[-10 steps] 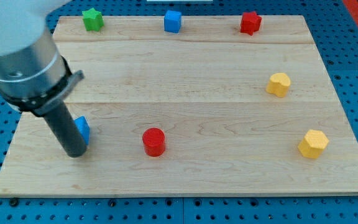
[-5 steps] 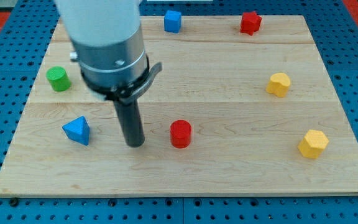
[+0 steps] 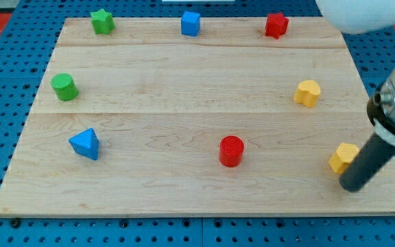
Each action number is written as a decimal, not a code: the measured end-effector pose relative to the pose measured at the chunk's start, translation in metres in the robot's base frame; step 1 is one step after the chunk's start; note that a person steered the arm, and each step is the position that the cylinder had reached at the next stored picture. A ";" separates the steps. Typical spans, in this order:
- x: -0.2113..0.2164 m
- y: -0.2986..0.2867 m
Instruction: Arrange a horizontal line with bottom blocks
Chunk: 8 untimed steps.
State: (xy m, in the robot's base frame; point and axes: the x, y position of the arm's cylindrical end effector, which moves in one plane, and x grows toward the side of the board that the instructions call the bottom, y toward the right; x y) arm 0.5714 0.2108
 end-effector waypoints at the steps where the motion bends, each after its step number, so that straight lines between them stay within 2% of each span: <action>1: -0.025 -0.023; 3: 0.031 -0.019; 5: 0.047 -0.314; 6: 0.023 -0.446; 7: -0.042 -0.499; 8: -0.061 -0.422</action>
